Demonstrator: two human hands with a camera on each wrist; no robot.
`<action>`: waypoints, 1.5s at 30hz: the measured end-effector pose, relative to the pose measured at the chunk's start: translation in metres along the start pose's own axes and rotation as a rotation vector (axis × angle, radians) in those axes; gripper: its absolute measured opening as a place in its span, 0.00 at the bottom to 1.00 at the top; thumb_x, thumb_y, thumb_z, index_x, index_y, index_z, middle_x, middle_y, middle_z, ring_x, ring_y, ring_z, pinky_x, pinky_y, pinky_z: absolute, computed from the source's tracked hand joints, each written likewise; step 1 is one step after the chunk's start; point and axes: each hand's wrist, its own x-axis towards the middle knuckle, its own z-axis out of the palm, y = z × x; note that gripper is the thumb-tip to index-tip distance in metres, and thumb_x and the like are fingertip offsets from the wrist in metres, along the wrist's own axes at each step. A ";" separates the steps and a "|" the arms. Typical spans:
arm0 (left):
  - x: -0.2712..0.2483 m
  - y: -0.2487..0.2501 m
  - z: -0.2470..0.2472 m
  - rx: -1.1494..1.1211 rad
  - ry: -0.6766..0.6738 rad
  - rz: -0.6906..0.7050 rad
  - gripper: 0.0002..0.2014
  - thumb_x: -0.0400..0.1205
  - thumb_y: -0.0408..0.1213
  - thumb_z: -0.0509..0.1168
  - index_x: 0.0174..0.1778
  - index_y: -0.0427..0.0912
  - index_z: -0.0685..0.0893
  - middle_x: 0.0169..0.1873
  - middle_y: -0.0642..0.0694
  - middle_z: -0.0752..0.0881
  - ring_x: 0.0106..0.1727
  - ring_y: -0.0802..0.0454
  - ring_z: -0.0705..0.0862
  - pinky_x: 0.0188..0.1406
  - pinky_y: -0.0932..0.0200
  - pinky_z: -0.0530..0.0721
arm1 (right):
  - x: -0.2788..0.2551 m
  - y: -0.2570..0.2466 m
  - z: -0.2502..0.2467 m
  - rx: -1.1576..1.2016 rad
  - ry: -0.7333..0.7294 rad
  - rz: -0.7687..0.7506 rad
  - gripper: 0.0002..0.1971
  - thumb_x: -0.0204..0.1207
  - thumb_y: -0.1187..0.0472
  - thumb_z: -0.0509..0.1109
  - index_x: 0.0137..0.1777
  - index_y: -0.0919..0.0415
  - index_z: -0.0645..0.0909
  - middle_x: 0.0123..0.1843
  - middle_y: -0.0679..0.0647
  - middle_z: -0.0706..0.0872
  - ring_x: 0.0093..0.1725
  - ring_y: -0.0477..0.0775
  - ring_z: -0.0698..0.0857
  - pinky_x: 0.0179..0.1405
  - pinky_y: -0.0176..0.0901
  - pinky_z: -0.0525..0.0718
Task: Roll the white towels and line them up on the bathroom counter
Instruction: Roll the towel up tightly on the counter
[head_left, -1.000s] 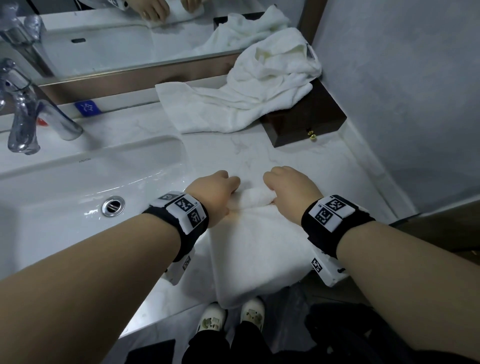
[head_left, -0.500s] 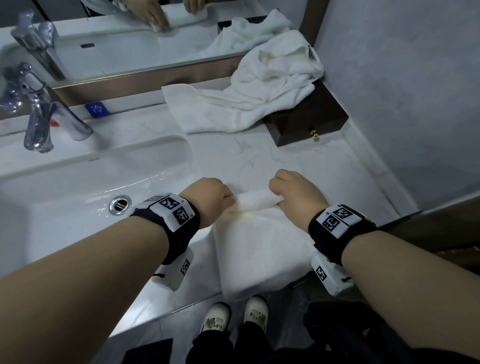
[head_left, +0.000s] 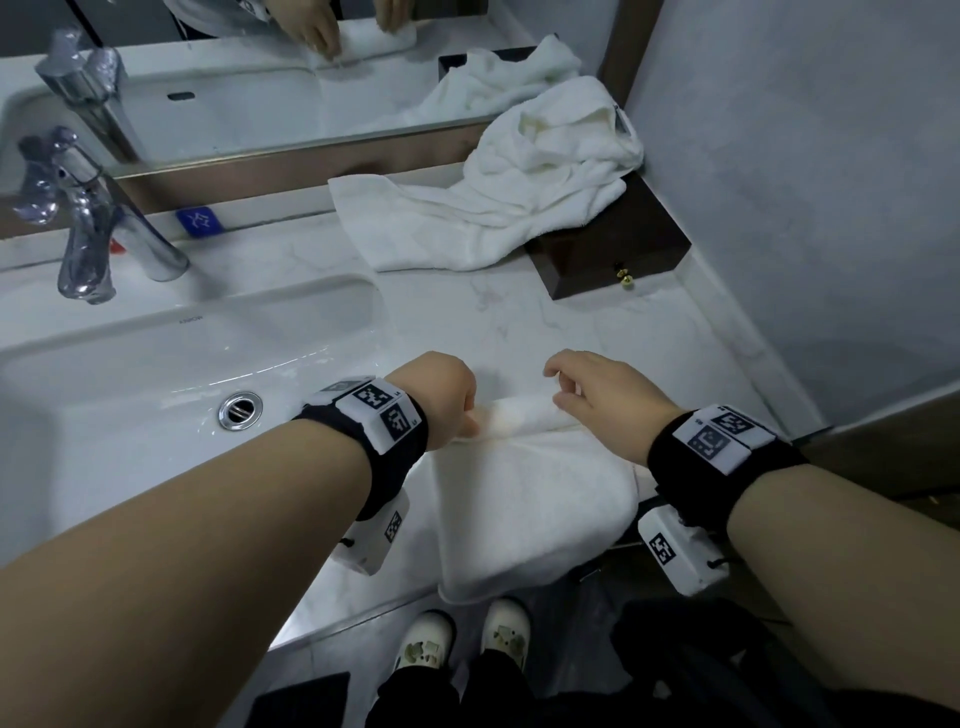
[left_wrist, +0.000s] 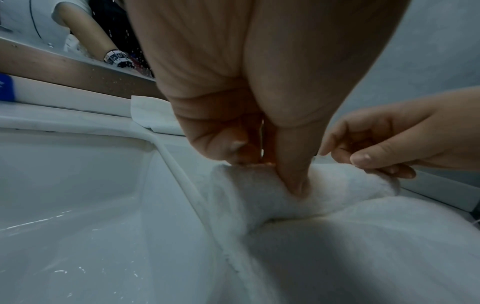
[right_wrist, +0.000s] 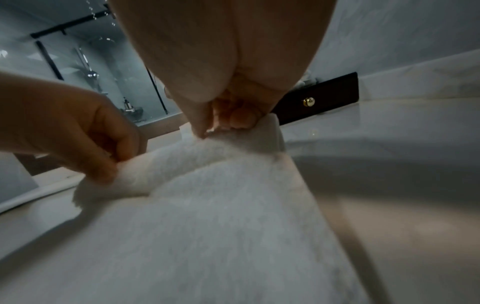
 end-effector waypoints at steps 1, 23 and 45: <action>0.000 0.000 0.001 0.012 0.000 0.004 0.06 0.78 0.42 0.67 0.41 0.43 0.84 0.42 0.46 0.84 0.38 0.50 0.77 0.29 0.63 0.71 | 0.003 0.001 -0.002 0.004 -0.025 0.014 0.12 0.82 0.58 0.65 0.64 0.53 0.77 0.49 0.46 0.78 0.44 0.48 0.77 0.48 0.41 0.75; 0.005 0.006 0.014 0.054 0.015 0.087 0.09 0.80 0.39 0.69 0.43 0.44 0.74 0.48 0.46 0.80 0.44 0.47 0.76 0.34 0.59 0.69 | 0.019 -0.001 -0.020 -0.171 -0.228 0.089 0.14 0.66 0.60 0.78 0.45 0.50 0.75 0.49 0.48 0.82 0.51 0.53 0.83 0.51 0.50 0.84; 0.002 -0.012 0.030 -0.411 0.024 -0.021 0.16 0.71 0.48 0.75 0.50 0.52 0.78 0.43 0.58 0.82 0.43 0.57 0.82 0.37 0.63 0.77 | -0.001 -0.001 0.015 -0.491 -0.091 -0.033 0.12 0.71 0.67 0.67 0.50 0.56 0.69 0.47 0.50 0.70 0.29 0.57 0.71 0.27 0.48 0.69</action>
